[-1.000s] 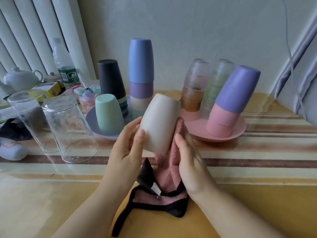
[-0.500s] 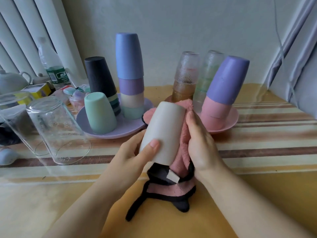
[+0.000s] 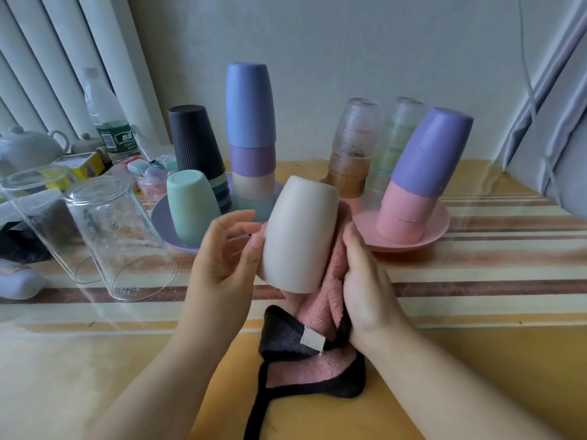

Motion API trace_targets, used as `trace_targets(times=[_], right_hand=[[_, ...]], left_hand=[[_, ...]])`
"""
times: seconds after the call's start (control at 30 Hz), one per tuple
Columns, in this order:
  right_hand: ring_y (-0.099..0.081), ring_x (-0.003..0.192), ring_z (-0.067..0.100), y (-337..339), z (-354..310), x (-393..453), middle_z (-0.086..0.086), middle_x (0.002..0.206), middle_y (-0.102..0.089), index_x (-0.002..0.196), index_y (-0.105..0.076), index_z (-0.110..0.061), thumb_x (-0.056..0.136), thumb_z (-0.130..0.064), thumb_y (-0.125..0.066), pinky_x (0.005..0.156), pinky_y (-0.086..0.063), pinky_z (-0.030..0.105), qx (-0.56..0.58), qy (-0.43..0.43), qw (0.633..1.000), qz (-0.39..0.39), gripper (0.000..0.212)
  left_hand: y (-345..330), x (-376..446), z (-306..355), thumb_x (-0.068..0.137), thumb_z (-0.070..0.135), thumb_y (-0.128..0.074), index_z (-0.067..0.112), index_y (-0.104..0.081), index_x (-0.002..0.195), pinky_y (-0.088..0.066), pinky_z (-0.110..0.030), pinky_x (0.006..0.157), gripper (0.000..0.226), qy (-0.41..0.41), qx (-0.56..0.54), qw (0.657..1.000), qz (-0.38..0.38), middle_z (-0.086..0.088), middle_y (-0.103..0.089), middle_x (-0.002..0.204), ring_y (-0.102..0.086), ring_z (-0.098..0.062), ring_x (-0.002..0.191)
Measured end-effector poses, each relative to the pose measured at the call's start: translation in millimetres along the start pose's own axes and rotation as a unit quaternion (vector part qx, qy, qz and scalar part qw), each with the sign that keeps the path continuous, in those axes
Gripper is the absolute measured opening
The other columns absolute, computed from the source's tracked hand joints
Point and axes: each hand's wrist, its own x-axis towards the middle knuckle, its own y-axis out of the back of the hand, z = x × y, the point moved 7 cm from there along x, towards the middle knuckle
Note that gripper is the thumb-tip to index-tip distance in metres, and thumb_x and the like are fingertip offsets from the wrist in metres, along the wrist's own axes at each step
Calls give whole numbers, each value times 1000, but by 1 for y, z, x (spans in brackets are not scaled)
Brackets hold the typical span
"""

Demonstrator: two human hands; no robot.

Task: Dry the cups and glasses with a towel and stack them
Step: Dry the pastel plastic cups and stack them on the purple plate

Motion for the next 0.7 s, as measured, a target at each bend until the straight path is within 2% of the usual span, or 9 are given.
trace_targets(times=[0.07, 0.13, 0.2, 0.27, 0.33, 0.43, 0.5, 0.6, 0.7], right_hand=[[-47, 123, -6, -4, -6, -5, -22, 128, -56, 125, -52, -37, 87, -62, -43, 112, -32, 28, -51, 38, 998, 3, 46], [-32, 124, -23, -11, -14, -10, -35, 133, -39, 125, -38, -47, 90, -56, -32, 110, -21, 9, -83, 66, 994, -13, 36], [-19, 117, -36, -19, -13, -17, -42, 134, -23, 134, -22, -45, 88, -52, -24, 98, -15, -7, -119, 72, 989, -50, 46], [-8, 119, -37, -28, -5, -24, -46, 135, -9, 138, -8, -44, 92, -59, -20, 97, -10, -8, -155, 72, 982, -80, 50], [-5, 125, -32, -34, -2, -30, -48, 135, -3, 138, -1, -46, 91, -64, -21, 103, -10, -2, -182, 93, 976, -80, 55], [-5, 125, -33, -27, -9, -26, -39, 143, 0, 141, 0, -39, 88, -54, -25, 100, -11, -6, -146, 96, 983, -53, 61], [-9, 130, -26, -19, -18, -21, -27, 151, -10, 146, -11, -31, 87, -49, -27, 102, -12, -5, -126, 97, 986, -45, 64], [-33, 124, -21, -13, -32, -12, -30, 136, -41, 134, -36, -36, 96, -47, -32, 102, -25, 1, -94, 118, 987, -46, 39], [-46, 129, 5, -6, -24, -4, -9, 132, -58, 128, -56, -21, 85, -57, -42, 114, -31, 34, -34, 79, 995, -41, 58]], left_hand=[[1, -4, -1, 98, 13, -50, 28, -62, 105, -54, -16, 63, 20, -15, 48, 999, 7, 11, -71, 93, -64, 0, 83], [0, -6, -6, 93, 36, -57, 35, -62, 110, -54, -17, 71, 18, -1, 76, 997, -7, 17, -71, 101, -64, 2, 94], [0, -7, -11, 77, 61, -54, 40, -57, 117, -52, -17, 80, 45, 18, 101, 994, -26, 21, -68, 109, -62, 4, 103], [0, -6, -13, 69, 67, -57, 39, -55, 118, -51, -17, 78, 57, 38, 117, 992, -38, 22, -67, 106, -62, 3, 100], [-3, -4, -13, 73, 65, -64, 37, -57, 114, -51, -16, 72, 50, 50, 131, 989, -56, 22, -68, 99, -64, 4, 92], [-12, -4, -16, 77, 59, -63, 33, -59, 112, -48, -12, 66, 44, 75, 124, 983, -117, 20, -70, 95, -65, 3, 84], [-16, -6, -17, 75, 57, -62, 33, -61, 108, -50, -15, 63, 42, 97, 105, 977, -156, 17, -71, 92, -66, 1, 80], [-20, -10, -17, 75, 55, -62, 32, -66, 101, -54, -21, 67, 35, 123, 58, 972, -194, 3, -71, 96, -66, -4, 81], [-20, -13, -19, 72, 58, -59, 36, -73, 90, -50, -23, 67, 31, 165, -14, 966, -199, 4, -72, 89, -64, -7, 79]])
